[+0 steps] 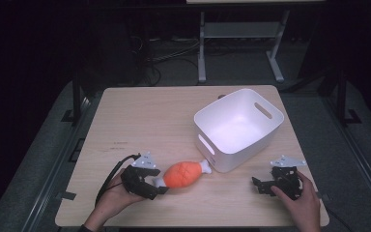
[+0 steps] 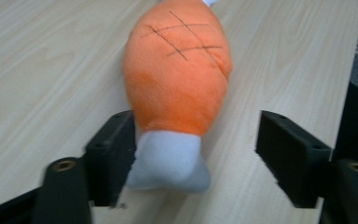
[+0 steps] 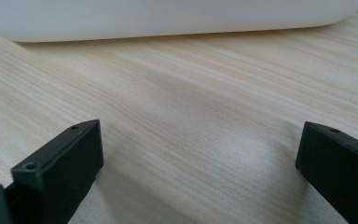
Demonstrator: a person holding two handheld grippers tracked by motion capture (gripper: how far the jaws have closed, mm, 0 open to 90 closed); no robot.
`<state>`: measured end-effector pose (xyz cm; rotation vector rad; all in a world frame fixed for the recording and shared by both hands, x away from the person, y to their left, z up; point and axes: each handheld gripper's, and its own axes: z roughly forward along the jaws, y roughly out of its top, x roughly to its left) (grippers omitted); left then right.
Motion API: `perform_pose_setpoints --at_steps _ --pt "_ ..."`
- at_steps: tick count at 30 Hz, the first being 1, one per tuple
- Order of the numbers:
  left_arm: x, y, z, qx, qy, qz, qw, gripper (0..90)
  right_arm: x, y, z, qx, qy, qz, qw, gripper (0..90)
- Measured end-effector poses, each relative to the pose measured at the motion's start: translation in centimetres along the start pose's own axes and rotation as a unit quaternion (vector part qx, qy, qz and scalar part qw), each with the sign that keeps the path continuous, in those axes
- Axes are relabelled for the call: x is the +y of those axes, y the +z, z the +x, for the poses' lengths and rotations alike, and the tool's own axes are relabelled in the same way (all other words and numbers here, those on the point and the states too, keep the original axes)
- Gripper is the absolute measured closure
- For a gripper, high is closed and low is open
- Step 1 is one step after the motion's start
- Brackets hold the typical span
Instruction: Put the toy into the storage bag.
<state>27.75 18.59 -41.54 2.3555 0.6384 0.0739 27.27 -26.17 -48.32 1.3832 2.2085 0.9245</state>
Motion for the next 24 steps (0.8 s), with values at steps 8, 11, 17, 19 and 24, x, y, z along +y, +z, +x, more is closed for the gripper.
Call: perform_pose_setpoints --at_steps 8,11,17,19,24 --pt "1.5 0.6 0.8 0.005 0.023 0.022 0.9995 14.2 0.0 0.0 0.0 0.0 0.0 0.0 1.0 0.2" --pt "2.1 0.8 0.9 0.007 0.038 0.028 0.9989 13.6 0.0 0.0 0.0 0.0 0.0 0.0 1.0 0.1" --pt "3.7 1.2 1.0 0.005 0.055 0.028 0.9981 13.4 0.0 0.0 0.0 0.0 0.0 0.0 1.0 0.2" --pt "4.1 1.5 1.0 0.002 0.059 0.028 0.9978 13.4 0.0 0.0 0.0 0.0 0.0 0.0 1.0 0.2" --pt "5.0 2.2 1.0 -0.001 0.073 0.037 0.9966 13.4 0.0 0.0 0.0 0.0 0.0 0.0 1.0 0.2"
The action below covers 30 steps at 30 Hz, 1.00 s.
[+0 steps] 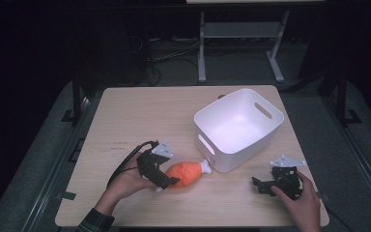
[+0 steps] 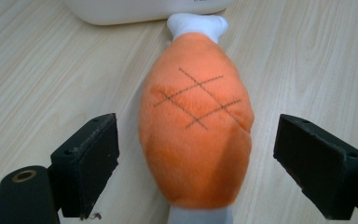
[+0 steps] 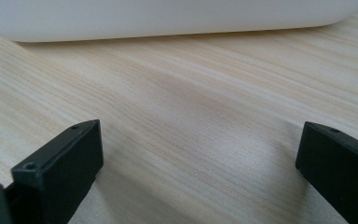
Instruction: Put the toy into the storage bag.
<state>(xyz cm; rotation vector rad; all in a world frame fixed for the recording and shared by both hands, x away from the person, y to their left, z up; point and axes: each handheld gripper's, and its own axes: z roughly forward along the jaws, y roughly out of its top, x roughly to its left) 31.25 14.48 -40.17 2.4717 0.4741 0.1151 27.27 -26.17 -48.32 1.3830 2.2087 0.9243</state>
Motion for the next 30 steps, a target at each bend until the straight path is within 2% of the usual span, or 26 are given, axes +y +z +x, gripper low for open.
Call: perform_pose_setpoints --at_steps 3,4,5,9,11,12,16,23,30 --pt "0.4 0.4 0.0 -0.003 0.007 0.005 1.0 13.4 0.0 0.0 0.0 0.0 0.0 0.0 1.0 0.2" --pt "0.5 0.6 -0.1 -0.005 0.002 0.001 1.0 13.3 0.0 0.0 0.0 0.0 0.0 0.0 1.0 0.2" --pt "0.6 0.7 0.0 -0.005 0.011 0.008 0.9999 13.2 0.0 0.0 0.0 0.0 0.0 0.0 1.0 0.2" --pt "1.1 1.4 0.0 -0.005 0.018 0.015 0.9997 13.0 0.0 0.0 0.0 0.0 0.0 0.0 1.0 0.2" --pt "1.2 2.0 -0.1 -0.008 0.011 0.012 0.9998 12.9 0.0 0.0 0.0 0.0 0.0 0.0 1.0 0.2" --pt "1.2 2.1 0.1 -0.009 0.02 0.022 0.9995 12.8 0.0 0.0 0.0 0.0 0.0 0.0 1.0 0.2" --pt "1.5 2.8 0.1 -0.008 0.013 0.022 0.9996 12.7 0.0 0.0 0.0 0.0 0.0 0.0 1.0 0.2" --pt "1.6 3.8 0.1 -0.005 0.026 0.044 0.9987 12.6 0.0 0.0 0.0 0.0 0.0 0.0 1.0 0.2" --pt "1.6 4.9 0.0 -0.022 0.028 0.061 0.9975 12.5 0.0 0.0 0.0 0.0 0.0 0.0 1.0 0.2"
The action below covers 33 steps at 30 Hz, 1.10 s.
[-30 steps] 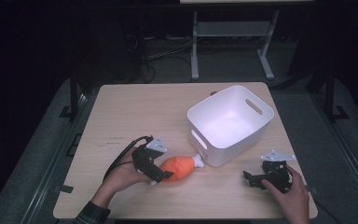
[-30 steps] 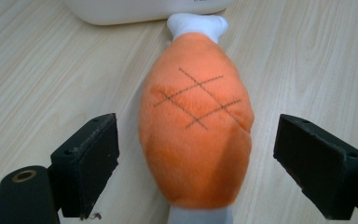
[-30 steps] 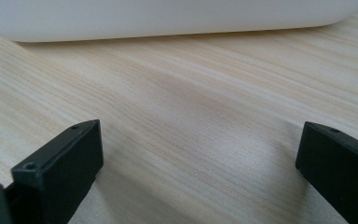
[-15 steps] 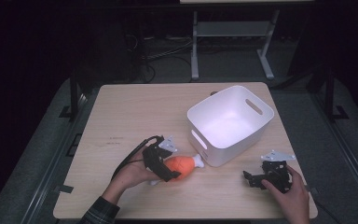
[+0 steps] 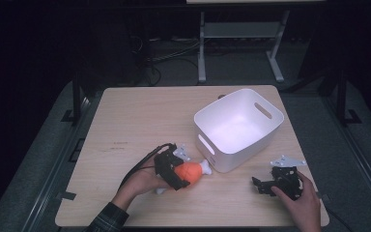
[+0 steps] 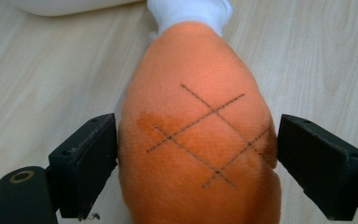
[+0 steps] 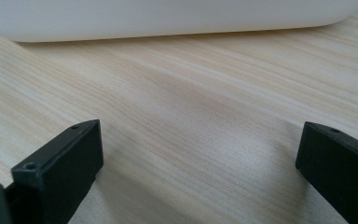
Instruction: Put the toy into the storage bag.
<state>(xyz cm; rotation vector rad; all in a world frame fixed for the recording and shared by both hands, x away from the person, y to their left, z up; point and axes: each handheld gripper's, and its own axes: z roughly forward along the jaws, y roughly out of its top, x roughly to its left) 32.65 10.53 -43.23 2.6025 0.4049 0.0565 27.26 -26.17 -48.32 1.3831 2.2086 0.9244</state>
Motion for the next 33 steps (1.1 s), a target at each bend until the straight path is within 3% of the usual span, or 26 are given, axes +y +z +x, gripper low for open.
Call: perform_pose_setpoints --at_steps 5,8,18,24,33 --pt "0.06 0.74 -0.39 -0.007 0.003 0.009 0.9999 12.6 0.0 0.0 0.0 0.0 0.0 0.0 1.0 0.2" --pt "0.03 1.1 -0.46 0.0 0.014 0.024 0.9996 12.6 0.0 0.0 0.0 0.0 0.0 0.0 1.0 0.2" --pt "-0.01 1.15 -0.51 0.004 0.015 0.022 0.9996 13.0 0.0 0.0 0.0 0.0 0.0 0.0 1.0 0.2" --pt "-0.11 0.94 -0.4 -0.001 0.002 0.013 0.9999 16.4 0.0 0.0 0.0 0.0 0.0 0.0 1.0 0.2" --pt "-0.36 0.5 -0.19 -0.01 0.001 0.005 0.9999 19.6 0.0 0.0 0.0 0.0 0.0 0.0 1.0 0.2"
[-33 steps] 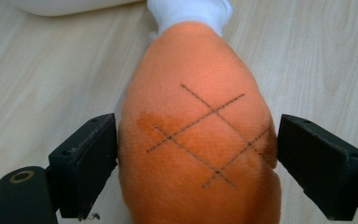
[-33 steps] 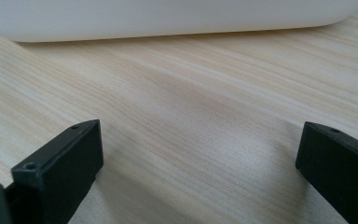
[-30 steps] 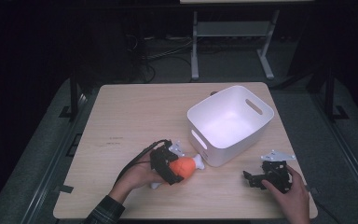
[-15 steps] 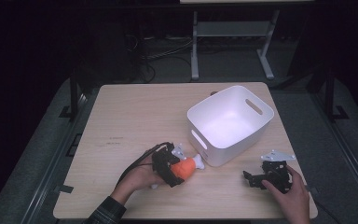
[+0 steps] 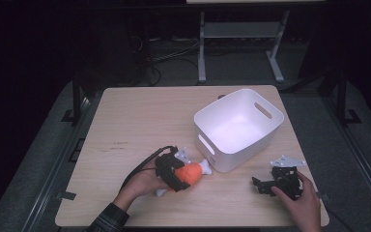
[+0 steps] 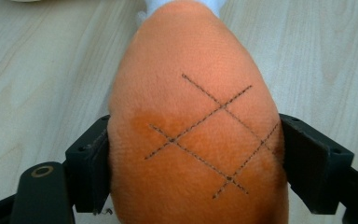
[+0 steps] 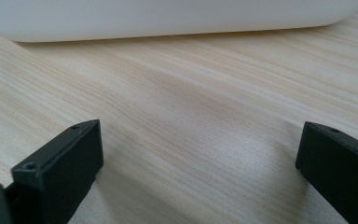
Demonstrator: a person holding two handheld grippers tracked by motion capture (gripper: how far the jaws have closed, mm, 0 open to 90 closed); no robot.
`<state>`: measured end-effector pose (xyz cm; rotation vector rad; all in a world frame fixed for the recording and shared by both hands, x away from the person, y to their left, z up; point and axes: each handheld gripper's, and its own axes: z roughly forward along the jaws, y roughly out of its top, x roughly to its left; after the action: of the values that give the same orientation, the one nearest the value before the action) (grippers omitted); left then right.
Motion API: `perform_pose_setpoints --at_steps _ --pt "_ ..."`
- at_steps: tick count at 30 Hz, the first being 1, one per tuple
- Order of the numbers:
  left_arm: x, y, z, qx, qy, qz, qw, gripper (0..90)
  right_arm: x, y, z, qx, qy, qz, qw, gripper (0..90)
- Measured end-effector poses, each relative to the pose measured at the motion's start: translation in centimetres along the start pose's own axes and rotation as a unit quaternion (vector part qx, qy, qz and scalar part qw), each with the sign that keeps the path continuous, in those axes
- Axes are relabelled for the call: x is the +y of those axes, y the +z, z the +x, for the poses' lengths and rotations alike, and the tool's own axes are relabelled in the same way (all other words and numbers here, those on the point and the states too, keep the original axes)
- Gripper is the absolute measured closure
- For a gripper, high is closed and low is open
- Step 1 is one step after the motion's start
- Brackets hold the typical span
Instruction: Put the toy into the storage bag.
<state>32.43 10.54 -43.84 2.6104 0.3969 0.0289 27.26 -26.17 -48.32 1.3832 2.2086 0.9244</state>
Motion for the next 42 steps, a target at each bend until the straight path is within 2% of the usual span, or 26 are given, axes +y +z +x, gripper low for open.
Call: perform_pose_setpoints --at_steps 11,29,31,32,33,36,37,39,42 --pt "-0.8 -1.2 0.4 -0.003 -0.005 -0.015 0.9999 19.7 0.0 0.0 0.0 0.0 0.0 0.0 1.0 0.2" --pt "-2.8 -4.1 1.6 0.011 -0.022 -0.046 0.9986 19.7 0.0 0.0 0.0 0.0 0.0 0.0 1.0 0.2" --pt "-2.8 -4.4 1.7 0.012 -0.021 -0.049 0.9985 19.7 0.0 0.0 0.0 0.0 0.0 0.0 1.0 0.2" --pt "-2.8 -4.6 1.8 0.012 -0.014 -0.044 0.9988 19.7 0.0 0.0 0.0 0.0 0.0 0.0 1.0 0.2" --pt "-2.8 -4.7 1.7 0.013 -0.022 -0.055 0.9982 19.7 0.0 0.0 0.0 0.0 0.0 0.0 1.0 0.2" --pt "-2.8 -5.4 1.9 0.016 -0.02 -0.065 0.9976 19.7 0.0 0.0 0.0 0.0 0.0 0.0 1.0 0.2" --pt "-2.8 -5.5 2.0 0.014 -0.025 -0.072 0.997 19.7 0.0 0.0 0.0 0.0 0.0 0.0 1.0 0.2" --pt "-2.8 -5.9 2.0 0.016 -0.028 -0.077 0.9965 19.7 0.0 0.0 0.0 0.0 0.0 0.0 1.0 0.2" --pt "-2.6 -6.4 2.1 0.017 -0.021 -0.077 0.9967 19.7 0.0 0.0 0.0 0.0 0.0 0.0 1.0 0.2"
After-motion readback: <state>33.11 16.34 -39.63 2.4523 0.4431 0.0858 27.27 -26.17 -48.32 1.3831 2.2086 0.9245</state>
